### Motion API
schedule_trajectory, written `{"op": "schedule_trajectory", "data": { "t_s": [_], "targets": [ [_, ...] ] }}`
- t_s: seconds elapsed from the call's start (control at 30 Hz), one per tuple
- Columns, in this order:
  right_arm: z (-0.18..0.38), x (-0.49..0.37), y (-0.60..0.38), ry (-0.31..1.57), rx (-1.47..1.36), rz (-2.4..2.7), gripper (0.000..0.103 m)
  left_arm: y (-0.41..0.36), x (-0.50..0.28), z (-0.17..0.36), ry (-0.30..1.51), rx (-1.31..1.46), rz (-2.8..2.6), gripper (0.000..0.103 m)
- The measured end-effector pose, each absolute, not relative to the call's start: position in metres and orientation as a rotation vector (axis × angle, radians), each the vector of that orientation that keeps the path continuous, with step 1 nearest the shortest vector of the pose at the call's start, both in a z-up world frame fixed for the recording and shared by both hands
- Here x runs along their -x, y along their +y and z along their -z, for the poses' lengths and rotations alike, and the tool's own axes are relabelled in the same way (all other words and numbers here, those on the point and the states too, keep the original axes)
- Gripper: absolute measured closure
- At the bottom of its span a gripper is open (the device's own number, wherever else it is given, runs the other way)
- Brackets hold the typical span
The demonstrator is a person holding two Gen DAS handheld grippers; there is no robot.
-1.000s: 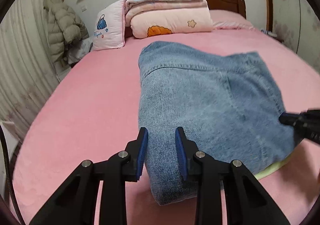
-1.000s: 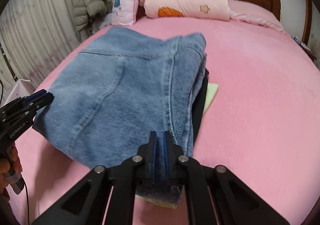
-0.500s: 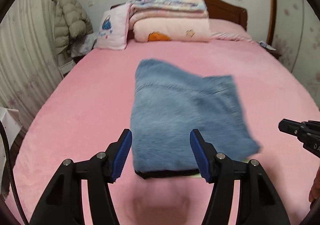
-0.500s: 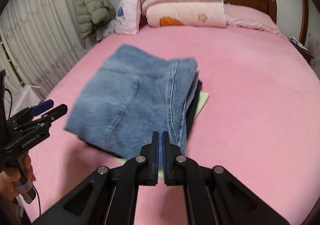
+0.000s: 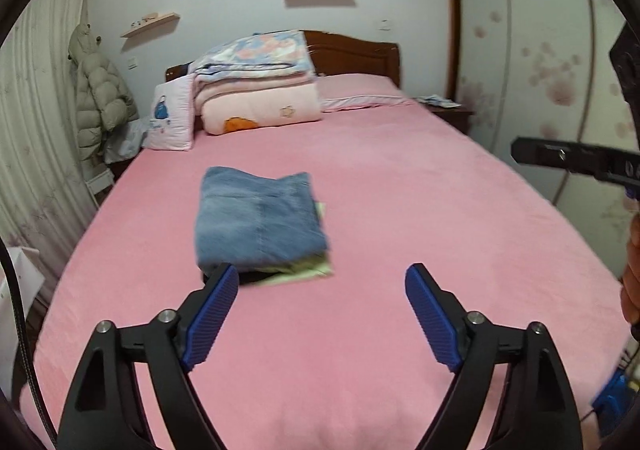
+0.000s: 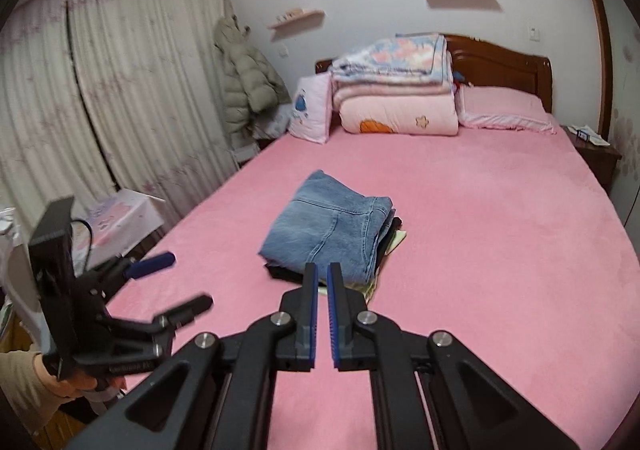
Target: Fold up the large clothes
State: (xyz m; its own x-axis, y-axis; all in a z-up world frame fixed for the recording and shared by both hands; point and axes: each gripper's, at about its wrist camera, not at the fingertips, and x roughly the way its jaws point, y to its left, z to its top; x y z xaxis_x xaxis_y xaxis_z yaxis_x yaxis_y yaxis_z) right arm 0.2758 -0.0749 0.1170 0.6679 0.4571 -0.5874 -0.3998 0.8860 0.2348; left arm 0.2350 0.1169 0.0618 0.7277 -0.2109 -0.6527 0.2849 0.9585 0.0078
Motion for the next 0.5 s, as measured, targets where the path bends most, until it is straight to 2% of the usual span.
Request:
{"op": "schedule_trajectory", "data": {
  "t_s": [0.23,0.5],
  "targets": [
    [-0.131,-0.183,-0.119,0.675,-0.080,-0.490,0.098,0.087,-0.140,-0.070,0.684,-0.024,0.349,0.017],
    [-0.112,-0.094,-0.150,0.694,-0.091,-0.469,0.098,0.058,-0.069,-0.068,0.650,0.047,0.380,0.008]
  ]
}}
